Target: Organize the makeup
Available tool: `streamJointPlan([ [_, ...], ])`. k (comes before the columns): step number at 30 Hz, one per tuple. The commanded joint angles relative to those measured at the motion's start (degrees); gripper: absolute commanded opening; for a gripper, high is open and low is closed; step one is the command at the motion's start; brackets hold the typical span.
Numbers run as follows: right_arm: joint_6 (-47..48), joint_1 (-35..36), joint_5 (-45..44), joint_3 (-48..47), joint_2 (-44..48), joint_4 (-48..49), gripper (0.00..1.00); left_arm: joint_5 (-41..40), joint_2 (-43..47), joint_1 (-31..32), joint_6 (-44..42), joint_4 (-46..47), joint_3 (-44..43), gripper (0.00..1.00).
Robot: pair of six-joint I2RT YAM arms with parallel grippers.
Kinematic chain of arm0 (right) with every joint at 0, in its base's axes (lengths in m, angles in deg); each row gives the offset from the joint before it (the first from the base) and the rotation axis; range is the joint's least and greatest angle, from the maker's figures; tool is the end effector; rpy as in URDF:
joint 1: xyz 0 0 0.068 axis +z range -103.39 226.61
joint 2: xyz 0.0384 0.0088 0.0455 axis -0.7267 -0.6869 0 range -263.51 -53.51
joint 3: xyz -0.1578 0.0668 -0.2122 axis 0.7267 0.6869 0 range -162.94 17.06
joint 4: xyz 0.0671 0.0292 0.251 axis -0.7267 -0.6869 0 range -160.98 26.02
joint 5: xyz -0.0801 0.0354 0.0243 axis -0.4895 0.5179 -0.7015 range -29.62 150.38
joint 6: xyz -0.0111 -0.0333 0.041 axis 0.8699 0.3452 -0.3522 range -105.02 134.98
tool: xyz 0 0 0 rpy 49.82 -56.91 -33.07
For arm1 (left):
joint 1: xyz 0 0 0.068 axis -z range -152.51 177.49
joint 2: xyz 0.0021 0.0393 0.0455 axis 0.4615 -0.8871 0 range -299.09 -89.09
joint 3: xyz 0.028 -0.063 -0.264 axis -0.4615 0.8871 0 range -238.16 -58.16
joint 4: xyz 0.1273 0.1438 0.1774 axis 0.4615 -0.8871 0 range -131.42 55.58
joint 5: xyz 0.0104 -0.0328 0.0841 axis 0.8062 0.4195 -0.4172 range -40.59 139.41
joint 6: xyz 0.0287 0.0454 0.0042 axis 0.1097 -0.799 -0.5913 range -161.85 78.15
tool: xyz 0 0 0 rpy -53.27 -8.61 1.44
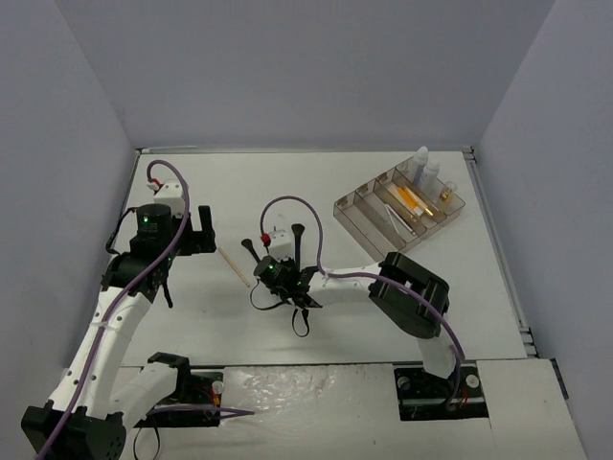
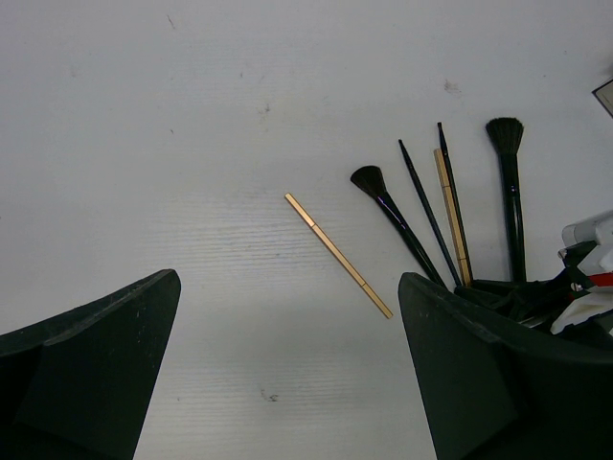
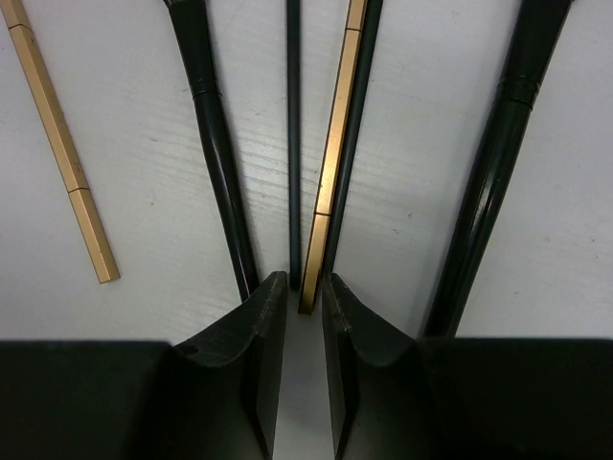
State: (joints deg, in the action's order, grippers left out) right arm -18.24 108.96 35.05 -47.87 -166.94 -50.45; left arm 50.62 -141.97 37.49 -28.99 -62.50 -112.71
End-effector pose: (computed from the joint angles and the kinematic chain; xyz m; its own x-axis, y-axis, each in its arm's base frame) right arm 0.2079 0.3642 0.1511 -0.5721 -0.0248 -0.8198 -0.3878 0.8889 0.2438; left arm 0.1988 -0.0358 0.3425 -0.4700 -0.1430 -0.8710 0.0899 0.9739 -0.2085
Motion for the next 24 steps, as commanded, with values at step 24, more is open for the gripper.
streamJointPlan([
  [24,-1.93,-0.3,-0.7,7.09,5.06,-0.87,0.15,0.02,-0.38,-0.24,0.67,2.32,-1.53,0.97],
])
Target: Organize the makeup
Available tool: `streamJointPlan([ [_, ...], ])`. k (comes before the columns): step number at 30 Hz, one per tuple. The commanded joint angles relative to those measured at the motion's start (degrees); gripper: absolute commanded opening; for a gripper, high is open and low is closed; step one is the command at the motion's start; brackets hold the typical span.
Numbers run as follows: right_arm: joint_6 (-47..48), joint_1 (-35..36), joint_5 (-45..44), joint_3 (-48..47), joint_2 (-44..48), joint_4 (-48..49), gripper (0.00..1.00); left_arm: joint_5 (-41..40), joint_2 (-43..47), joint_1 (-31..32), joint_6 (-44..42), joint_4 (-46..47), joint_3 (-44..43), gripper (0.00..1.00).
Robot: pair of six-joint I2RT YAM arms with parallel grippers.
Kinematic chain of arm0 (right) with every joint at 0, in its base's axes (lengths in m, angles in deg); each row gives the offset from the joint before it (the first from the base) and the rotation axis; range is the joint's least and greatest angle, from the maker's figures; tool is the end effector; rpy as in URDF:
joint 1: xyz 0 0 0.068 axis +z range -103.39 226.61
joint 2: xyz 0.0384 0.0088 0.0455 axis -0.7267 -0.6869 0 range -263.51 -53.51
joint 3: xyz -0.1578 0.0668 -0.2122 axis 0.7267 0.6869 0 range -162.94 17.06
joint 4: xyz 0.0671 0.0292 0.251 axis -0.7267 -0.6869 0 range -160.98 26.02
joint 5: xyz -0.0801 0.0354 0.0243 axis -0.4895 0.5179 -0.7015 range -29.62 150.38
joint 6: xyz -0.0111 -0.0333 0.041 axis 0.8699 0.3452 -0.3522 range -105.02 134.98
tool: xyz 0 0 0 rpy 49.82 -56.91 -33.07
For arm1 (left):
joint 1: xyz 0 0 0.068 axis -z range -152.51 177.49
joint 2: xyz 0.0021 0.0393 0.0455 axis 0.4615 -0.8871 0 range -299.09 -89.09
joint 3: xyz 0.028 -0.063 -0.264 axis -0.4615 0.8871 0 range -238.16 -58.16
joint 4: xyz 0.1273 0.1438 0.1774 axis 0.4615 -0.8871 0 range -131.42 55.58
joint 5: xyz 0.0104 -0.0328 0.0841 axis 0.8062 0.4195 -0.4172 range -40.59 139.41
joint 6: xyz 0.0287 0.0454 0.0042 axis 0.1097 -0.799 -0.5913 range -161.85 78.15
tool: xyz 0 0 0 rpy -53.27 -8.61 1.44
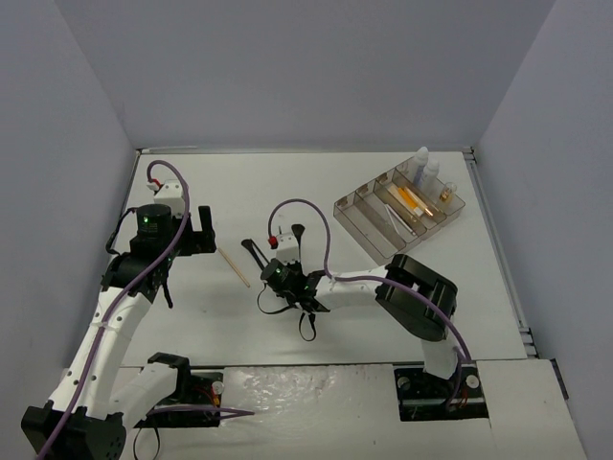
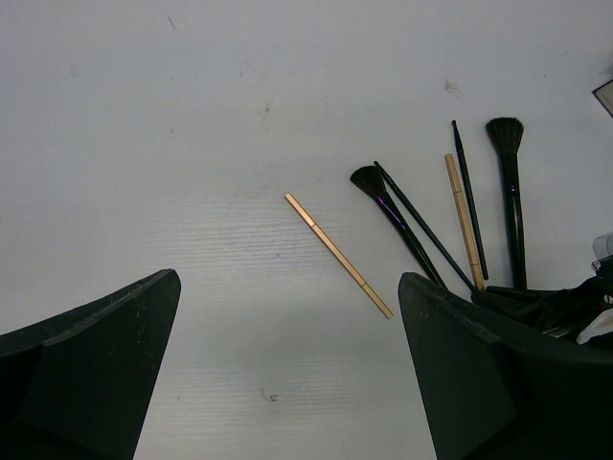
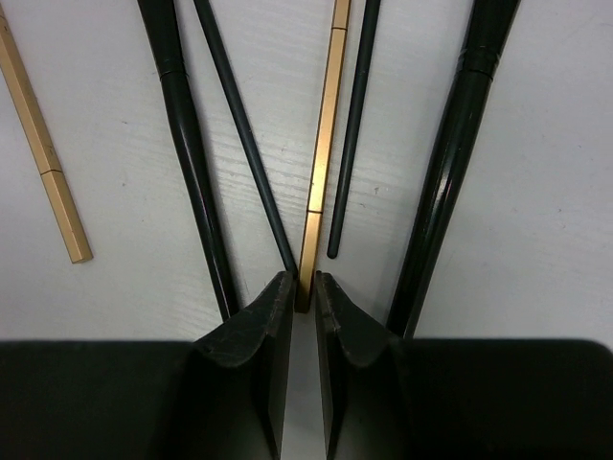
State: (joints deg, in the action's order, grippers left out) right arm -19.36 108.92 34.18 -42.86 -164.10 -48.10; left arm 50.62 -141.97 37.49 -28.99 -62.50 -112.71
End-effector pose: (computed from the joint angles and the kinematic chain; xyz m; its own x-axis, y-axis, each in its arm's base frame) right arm 0.2004 0.3482 0.1487 -0.5721 -0.0008 -0.8202 -0.3672 0.8944 0.2552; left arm 0.1988 -0.0358 0.3425 -0.4700 -0.1430 -0.8710 0.0899 0.9739 -0.2085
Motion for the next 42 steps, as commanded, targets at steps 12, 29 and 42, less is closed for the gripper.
streamJointPlan([
  [12,-0.98,-0.31,1.32,3.91,1.95,-3.43,0.17,0.02,-0.44,-0.33,0.76,2.32,-1.53,0.97],
  [29,0.16,-1.48,0.88,6.39,4.55,-5.11,0.06,0.06,-0.47,-0.33,0.8,2.37,-1.44,0.97],
  [42,3.24,-1.57,2.36,2.11,4.68,-6.59,0.0,0.09,-0.71,-0.33,0.76,2.34,-1.53,0.97],
])
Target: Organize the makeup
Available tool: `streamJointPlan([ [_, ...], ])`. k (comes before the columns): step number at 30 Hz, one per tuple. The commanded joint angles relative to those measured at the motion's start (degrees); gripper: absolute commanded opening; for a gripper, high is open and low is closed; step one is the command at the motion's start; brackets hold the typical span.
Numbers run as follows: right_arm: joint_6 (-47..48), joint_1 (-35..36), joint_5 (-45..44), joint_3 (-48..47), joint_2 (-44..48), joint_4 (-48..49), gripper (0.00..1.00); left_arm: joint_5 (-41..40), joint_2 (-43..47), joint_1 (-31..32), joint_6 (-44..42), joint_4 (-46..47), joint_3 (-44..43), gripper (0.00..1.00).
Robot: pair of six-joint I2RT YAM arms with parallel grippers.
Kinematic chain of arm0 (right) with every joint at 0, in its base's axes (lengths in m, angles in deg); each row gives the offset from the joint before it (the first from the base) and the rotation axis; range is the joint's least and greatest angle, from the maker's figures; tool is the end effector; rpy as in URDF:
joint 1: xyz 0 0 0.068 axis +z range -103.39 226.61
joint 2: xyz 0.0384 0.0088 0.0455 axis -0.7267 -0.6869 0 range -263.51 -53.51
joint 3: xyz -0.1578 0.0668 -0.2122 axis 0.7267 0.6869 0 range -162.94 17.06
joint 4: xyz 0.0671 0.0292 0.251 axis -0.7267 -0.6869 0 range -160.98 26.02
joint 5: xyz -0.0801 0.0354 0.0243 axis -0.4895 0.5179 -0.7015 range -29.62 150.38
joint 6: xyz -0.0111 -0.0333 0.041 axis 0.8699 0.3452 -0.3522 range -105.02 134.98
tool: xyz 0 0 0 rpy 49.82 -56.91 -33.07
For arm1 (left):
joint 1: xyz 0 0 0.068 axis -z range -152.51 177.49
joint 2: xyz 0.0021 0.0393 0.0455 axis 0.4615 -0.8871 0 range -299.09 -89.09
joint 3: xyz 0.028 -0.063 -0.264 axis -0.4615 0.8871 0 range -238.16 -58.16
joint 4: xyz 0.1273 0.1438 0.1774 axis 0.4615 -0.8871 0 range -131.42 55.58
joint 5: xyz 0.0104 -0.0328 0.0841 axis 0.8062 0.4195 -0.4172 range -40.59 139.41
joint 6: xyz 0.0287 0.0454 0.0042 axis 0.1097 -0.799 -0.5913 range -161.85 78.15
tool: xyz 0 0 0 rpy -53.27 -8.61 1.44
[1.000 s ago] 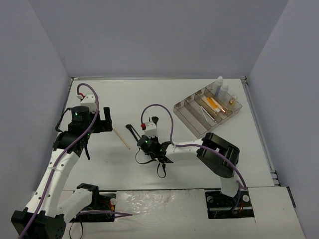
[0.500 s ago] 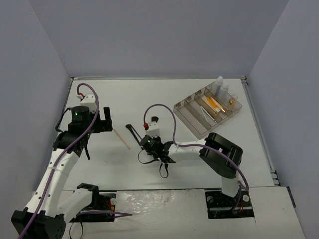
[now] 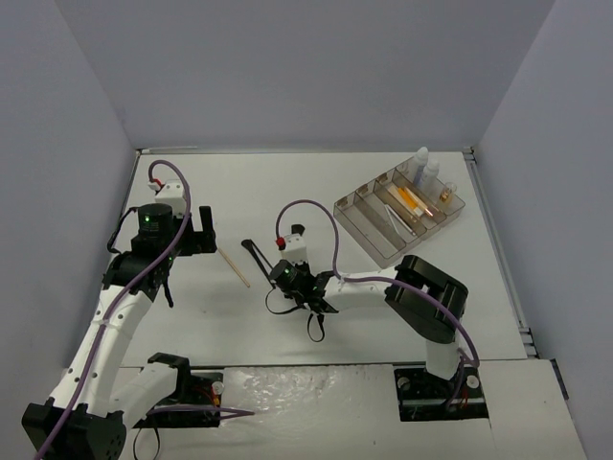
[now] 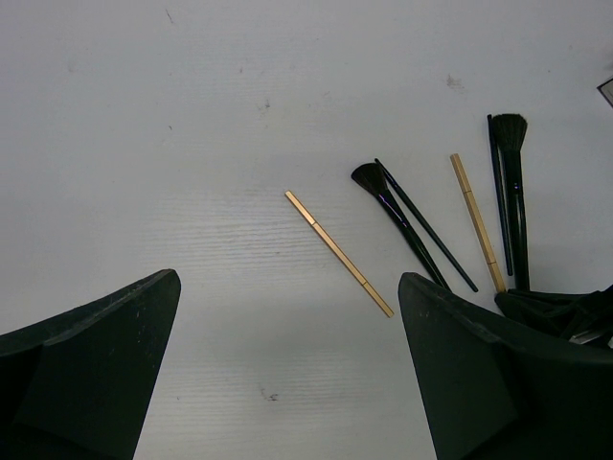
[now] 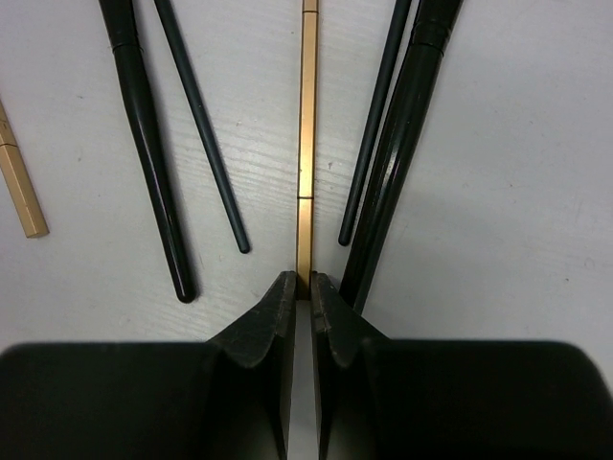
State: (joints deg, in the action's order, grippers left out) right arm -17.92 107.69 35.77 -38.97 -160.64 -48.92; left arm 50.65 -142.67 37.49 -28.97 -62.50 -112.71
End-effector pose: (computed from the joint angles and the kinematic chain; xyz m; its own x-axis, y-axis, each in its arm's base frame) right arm 0.1987 0.3292 0.1502 -0.5828 -0.0335 -0.8120 -0.3767 0.8964 0.2335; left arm 0.2015 -0.0363 0.3402 -0.4806 -0.1415 -0.8654 0.0877 0.9742 -0.2080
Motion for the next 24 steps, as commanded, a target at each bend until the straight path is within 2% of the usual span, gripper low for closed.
streamJointPlan([
  [1,2.59,-0.34,0.75,-2.05,2.33,-5.83,0.0,0.04,0.02,-0.33,0.74,2.37,-1.53,0.97],
  [9,12.86,-0.87,1.17,-4.92,14.28,-8.02,0.0,-0.49,0.74,-0.42,0.63,2.17,-1.64,0.97],
  [13,20.01,-4.09,3.42,-5.03,21.0,-11.32,0.0,-0.56,1.0,-0.39,0.56,2.32,-1.59,0.97],
  [17,27.99,-12.31,8.14,-4.12,26.06,-17.62,0.0,-0.03,0.85,-0.42,0.47,2.23,-1.88,0.97],
  [19,35.14,-15.99,10.02,-3.8,28.39,-20.01,0.0,0.17,1.03,-0.42,0.56,2.33,-1.7,0.97],
  [24,48.51,-29.48,17.74,-8.63,27.82,-29.48,0.0,0.24,0.96,-0.48,0.65,2.48,-1.55,0.97],
])
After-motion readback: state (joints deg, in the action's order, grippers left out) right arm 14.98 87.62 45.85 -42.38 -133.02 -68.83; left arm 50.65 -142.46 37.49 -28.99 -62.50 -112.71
